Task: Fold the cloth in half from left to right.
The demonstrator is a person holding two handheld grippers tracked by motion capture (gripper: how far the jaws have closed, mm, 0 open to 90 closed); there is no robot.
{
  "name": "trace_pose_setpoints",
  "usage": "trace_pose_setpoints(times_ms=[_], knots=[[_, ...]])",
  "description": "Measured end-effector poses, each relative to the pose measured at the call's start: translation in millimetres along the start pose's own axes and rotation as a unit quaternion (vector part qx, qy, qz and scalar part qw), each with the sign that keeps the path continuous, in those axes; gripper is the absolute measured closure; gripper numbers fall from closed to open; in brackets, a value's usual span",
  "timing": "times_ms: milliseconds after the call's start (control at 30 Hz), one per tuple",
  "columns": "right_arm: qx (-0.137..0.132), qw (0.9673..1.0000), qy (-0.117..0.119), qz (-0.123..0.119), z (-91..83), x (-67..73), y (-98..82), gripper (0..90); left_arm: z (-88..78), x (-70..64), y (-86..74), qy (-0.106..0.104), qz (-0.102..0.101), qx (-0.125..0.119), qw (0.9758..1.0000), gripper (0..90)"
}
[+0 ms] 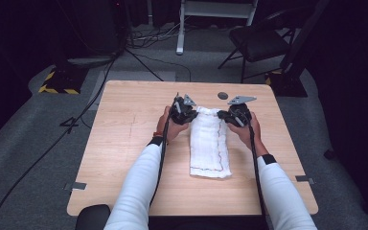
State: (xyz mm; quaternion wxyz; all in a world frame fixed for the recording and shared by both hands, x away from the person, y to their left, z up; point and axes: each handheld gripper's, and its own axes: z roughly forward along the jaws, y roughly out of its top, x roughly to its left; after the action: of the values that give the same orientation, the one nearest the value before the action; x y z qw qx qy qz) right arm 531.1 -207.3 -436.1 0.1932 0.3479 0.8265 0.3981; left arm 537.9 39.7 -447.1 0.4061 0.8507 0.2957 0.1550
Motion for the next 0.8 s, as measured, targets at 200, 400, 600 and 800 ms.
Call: trace_pose_setpoints(times_ms=[200,400,600,800], knots=[[-0.014,0.9996,0.012,-0.023,-15.4,7.4,-2.0,84.1,-14.8,-8.1,-0.6,-0.012,0.021,-0.015,0.9996,84.5],[-0.026,0.9986,0.033,-0.034,-28.6,12.9,-9.9,84.1,-28.0,-17.8,-5.9,-0.033,0.046,-0.017,0.9983,84.3],[-0.034,0.9968,0.053,-0.05,-40.3,21.8,-14.1,84.1,-38.0,-26.5,-11.9,-0.044,0.064,-0.019,0.9968,84.3],[-0.039,0.9946,0.074,-0.062,-53.7,28.9,-22.6,84.1,-47.6,-35.9,-18.5,-0.067,0.071,-0.027,0.9948,84.2]])
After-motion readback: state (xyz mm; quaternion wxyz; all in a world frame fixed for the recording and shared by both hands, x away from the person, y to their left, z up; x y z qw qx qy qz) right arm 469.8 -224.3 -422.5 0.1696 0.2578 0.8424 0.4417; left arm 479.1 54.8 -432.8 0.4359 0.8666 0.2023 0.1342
